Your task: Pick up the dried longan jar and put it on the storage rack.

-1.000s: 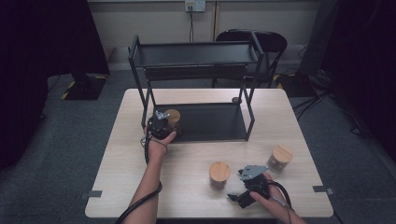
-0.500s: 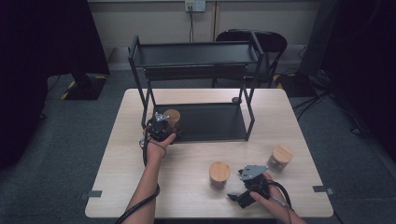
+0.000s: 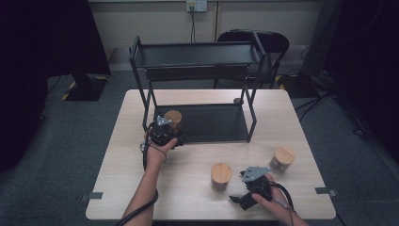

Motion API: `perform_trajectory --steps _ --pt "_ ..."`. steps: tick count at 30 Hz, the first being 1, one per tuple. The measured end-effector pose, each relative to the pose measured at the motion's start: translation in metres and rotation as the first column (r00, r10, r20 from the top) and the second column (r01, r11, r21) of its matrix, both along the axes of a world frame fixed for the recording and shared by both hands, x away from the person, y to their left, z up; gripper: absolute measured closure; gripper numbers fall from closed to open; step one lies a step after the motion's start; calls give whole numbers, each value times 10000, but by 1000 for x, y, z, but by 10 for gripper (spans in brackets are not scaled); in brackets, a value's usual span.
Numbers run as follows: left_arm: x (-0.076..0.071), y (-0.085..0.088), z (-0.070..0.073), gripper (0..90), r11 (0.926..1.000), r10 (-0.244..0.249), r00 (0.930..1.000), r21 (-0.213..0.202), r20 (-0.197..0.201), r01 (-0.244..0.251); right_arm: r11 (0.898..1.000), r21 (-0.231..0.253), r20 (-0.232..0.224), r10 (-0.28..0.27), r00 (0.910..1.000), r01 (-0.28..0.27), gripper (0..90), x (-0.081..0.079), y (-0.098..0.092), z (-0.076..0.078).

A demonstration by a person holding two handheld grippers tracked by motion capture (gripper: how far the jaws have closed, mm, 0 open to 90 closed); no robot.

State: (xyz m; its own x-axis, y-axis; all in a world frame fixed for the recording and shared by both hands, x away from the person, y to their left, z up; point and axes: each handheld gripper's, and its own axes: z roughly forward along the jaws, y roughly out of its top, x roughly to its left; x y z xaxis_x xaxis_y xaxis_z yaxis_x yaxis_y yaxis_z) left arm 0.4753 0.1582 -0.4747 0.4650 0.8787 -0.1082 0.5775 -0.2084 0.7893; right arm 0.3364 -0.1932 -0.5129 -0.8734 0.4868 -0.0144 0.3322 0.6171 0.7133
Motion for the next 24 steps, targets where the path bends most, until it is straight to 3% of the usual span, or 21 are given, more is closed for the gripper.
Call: perform_trajectory --steps 24 --pt "-20 -2 -5 52 9967 -683 9977 -440 -3 683 10000 3 -1 -3 10000 3 0 0 0 0"
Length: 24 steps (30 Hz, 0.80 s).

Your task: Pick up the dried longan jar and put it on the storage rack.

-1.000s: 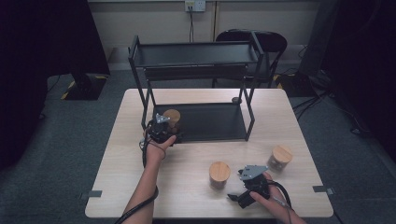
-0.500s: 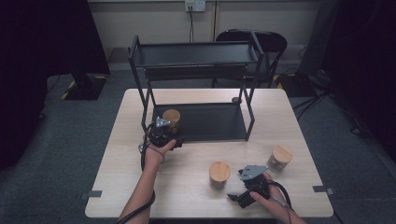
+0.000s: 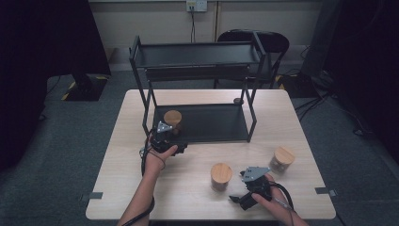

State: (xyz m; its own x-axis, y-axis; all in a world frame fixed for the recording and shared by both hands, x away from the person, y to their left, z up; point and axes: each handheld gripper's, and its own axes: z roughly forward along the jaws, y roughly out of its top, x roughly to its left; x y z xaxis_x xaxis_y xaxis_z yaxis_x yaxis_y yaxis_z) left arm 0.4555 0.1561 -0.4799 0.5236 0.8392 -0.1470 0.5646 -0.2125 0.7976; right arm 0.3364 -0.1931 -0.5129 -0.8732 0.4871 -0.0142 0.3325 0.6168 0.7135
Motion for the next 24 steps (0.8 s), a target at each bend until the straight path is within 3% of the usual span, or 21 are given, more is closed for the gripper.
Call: perform_trajectory --steps 24 --pt "-21 9 -6 51 9990 -435 9990 -54 -46 434 10000 -1 2 0 10000 0 0 0 0 0"
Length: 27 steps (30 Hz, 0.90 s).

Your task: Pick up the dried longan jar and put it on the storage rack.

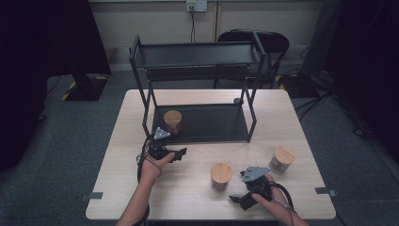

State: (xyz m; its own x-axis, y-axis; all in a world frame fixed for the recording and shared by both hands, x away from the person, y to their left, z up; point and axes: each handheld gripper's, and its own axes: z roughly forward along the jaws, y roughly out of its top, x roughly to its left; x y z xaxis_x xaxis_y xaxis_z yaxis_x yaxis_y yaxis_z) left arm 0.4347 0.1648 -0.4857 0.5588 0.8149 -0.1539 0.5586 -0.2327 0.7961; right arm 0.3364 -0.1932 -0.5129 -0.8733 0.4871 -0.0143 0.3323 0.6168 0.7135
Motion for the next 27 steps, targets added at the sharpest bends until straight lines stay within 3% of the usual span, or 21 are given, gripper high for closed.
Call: perform_trajectory --steps 27 --pt "-20 13 -9 51 9995 -281 9996 112 -52 282 10000 1 1 1 10000 -1 0 0 0 0"
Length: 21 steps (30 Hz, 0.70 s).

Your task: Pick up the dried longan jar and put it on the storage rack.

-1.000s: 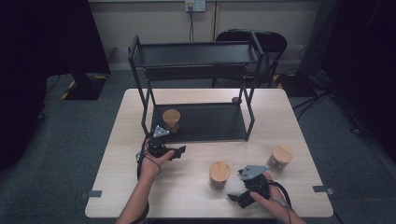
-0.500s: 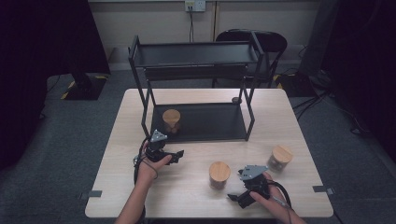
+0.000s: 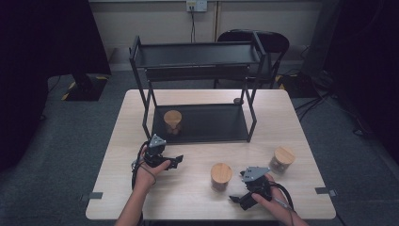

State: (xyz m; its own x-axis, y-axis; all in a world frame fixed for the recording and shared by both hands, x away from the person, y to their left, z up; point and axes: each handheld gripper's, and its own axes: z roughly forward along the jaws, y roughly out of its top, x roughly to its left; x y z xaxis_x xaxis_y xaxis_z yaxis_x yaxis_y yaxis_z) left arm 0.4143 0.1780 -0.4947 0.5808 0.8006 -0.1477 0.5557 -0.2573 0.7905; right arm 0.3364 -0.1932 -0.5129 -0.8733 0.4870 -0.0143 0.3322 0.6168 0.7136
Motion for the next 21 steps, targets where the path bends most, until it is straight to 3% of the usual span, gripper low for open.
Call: perform_trajectory --steps 21 --pt "-13 15 -4 51 10000 3 10000 65 -74 -3 10000 0 2 0 10000 0 0 0 0 0"
